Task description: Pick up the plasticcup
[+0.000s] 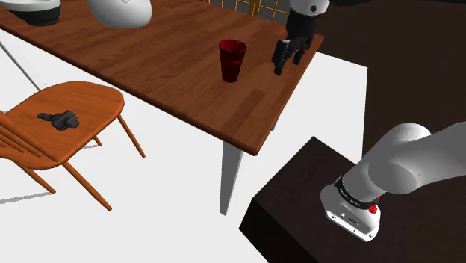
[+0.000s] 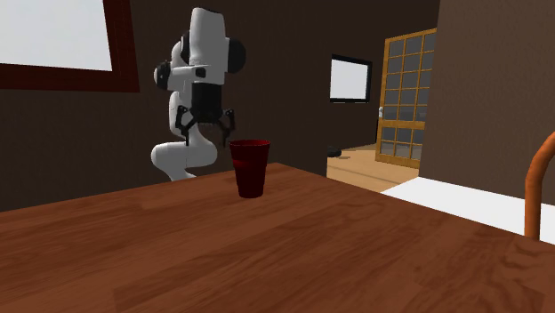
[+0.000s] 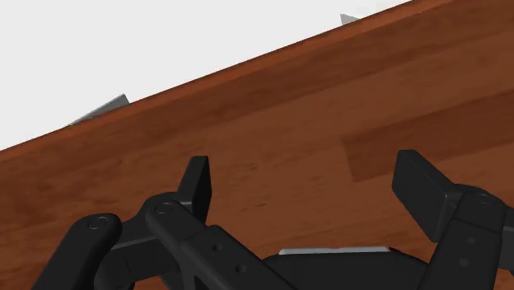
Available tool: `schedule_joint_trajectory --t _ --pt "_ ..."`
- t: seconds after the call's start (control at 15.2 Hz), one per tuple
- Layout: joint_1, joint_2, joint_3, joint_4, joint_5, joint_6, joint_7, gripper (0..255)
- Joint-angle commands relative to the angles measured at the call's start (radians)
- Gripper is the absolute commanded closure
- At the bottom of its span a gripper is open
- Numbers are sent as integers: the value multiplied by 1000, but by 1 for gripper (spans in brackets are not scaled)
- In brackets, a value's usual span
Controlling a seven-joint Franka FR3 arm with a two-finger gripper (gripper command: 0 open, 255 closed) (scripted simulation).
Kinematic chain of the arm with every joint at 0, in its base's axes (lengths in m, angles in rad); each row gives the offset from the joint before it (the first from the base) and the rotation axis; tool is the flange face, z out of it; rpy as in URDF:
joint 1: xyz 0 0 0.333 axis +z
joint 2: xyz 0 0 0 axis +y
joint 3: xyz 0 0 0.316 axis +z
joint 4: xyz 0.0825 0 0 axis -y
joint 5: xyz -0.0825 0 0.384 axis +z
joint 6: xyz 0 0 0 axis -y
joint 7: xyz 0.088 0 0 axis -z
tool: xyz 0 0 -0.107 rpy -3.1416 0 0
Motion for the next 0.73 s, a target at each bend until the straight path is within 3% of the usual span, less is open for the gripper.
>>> schedule_joint_trajectory --t 0.0,0.66 --pt "-2 80 42 78 -5 0 61 0" --pt "3 499 197 549 -139 -98 333 0"
